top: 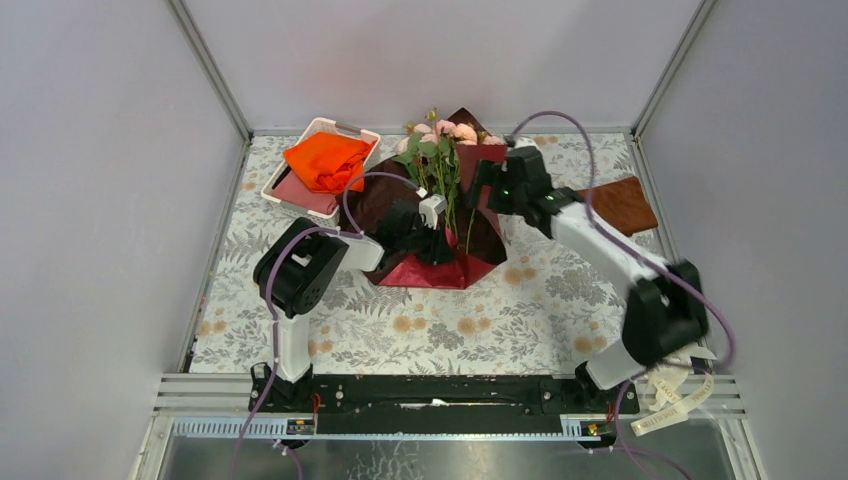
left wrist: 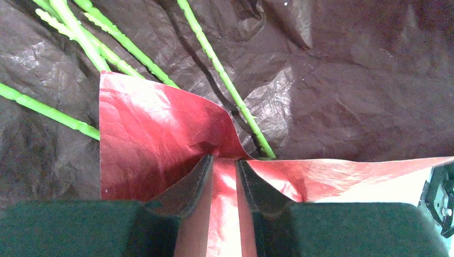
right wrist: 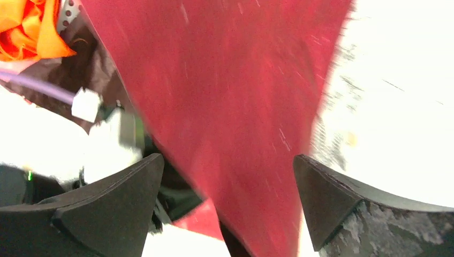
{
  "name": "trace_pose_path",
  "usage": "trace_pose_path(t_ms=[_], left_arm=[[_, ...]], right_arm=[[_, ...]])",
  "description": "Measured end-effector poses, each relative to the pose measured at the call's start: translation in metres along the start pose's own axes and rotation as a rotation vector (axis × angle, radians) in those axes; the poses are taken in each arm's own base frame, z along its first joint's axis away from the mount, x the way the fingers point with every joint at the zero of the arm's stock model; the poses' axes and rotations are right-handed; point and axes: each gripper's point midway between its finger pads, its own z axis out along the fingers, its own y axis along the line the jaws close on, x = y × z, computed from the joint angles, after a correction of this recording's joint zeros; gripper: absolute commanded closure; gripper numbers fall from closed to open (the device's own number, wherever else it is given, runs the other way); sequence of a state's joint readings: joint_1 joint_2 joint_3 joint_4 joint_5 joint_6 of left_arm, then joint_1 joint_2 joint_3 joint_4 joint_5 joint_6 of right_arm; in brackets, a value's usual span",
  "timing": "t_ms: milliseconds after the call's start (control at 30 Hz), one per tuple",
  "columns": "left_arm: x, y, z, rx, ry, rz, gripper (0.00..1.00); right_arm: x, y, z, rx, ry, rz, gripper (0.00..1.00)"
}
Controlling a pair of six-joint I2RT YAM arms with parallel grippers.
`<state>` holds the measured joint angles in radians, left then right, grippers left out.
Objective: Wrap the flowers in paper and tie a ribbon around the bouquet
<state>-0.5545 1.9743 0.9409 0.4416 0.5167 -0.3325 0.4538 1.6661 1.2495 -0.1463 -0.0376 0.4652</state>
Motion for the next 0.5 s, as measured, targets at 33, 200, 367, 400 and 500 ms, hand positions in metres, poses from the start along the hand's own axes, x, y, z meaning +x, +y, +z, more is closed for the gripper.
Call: trace_pose_path(t_ms=[33,200,367,400,500], left_arm=[[0.0,0.0,0.0,0.0,0.0,-0.001,0.7],[-0.002,0.001,0.002,-0.005,-0.003,-0.005,0.7],[-0.004,0.002,0.004,-0.006,-0.006,-0.005,0.7],[-0.005,0.002,0.005,-0.006,-0.007,-0.006,0.7],[-0.005,0.002,0.005,-0.006,-0.007,-0.007,0.7]], right_arm=[[-0.002,-0.008,-0.025,0.045,-0.034,-0.013,0.0],[0.021,-0.037,-0.118,0.088,-0.18,0.062,0.0],[0.143,-0.056,-0.102,0.035,-0.044,0.169,0.0],[0.171,-0.059,-0.095,0.044,0.022,0.156,0.0],[0.214,-0.058,-0.079,0.069,0.14,0.085,0.0]])
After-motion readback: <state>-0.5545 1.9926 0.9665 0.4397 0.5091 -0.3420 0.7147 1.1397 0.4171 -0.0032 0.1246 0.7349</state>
